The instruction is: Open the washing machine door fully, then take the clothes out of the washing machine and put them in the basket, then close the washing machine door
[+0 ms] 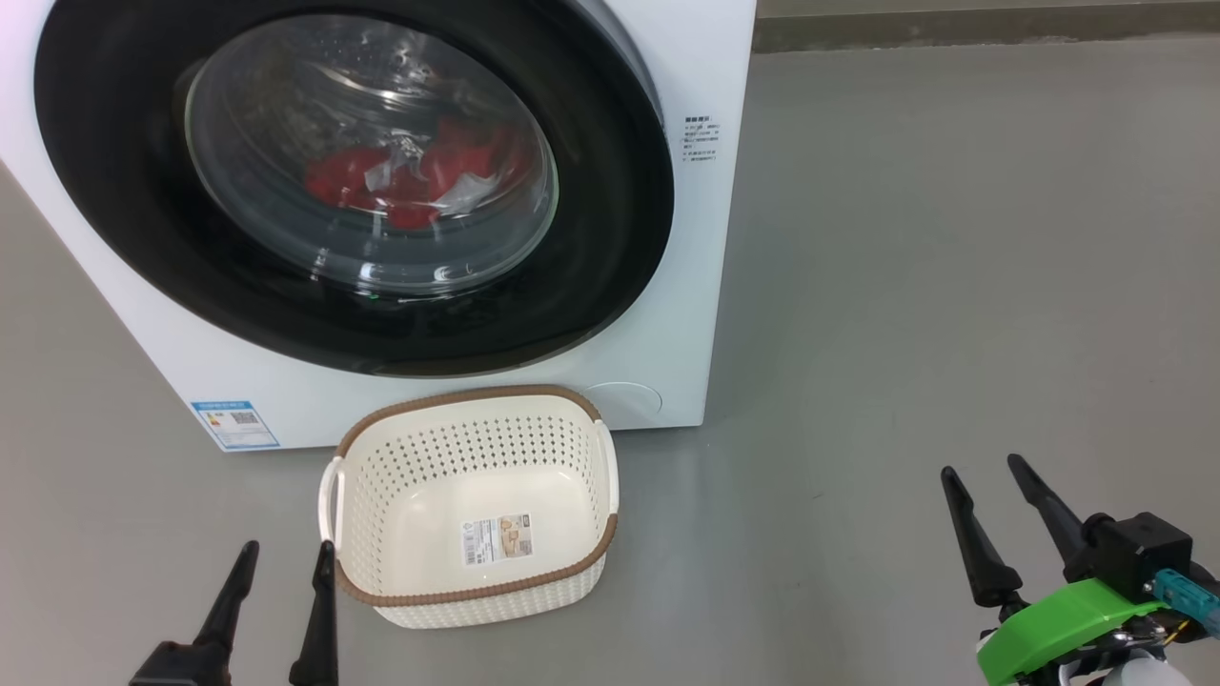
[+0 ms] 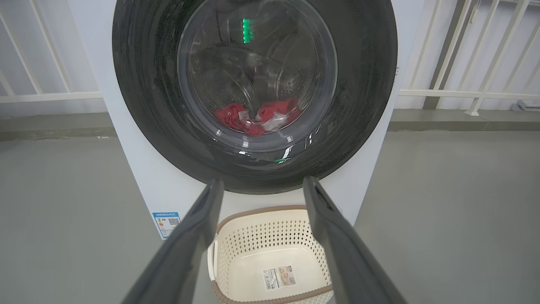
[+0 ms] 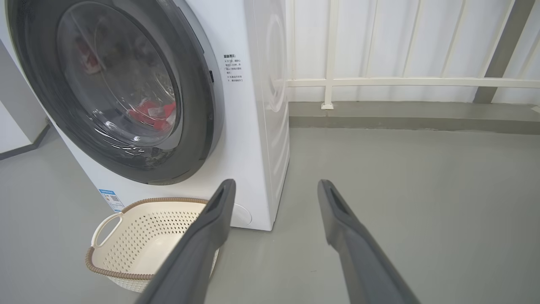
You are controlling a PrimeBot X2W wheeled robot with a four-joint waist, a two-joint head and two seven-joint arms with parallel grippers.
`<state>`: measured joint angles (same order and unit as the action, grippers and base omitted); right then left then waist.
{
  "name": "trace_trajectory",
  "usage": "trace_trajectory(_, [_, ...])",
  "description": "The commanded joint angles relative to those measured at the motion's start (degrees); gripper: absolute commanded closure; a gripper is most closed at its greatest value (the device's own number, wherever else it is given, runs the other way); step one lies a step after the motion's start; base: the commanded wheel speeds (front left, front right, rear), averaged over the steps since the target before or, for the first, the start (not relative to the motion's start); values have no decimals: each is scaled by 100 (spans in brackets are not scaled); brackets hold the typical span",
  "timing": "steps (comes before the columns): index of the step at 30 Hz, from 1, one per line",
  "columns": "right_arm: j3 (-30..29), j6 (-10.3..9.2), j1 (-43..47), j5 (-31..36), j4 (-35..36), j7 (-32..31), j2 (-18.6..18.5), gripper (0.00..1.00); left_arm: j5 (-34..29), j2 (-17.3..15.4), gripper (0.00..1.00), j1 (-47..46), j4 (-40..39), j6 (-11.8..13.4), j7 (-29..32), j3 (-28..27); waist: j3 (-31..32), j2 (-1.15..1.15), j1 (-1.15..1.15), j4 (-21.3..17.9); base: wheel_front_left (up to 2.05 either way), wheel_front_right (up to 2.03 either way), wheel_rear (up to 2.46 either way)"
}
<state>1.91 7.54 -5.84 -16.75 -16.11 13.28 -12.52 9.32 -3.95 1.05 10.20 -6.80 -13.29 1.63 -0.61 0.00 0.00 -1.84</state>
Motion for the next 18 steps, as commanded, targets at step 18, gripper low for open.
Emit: trace_trajectory(18, [-109,-5,111,444,241,172,21,0,-397,-50,0,-54,-161,-24,-171,-300,-22,0,0,-10,0,0,0])
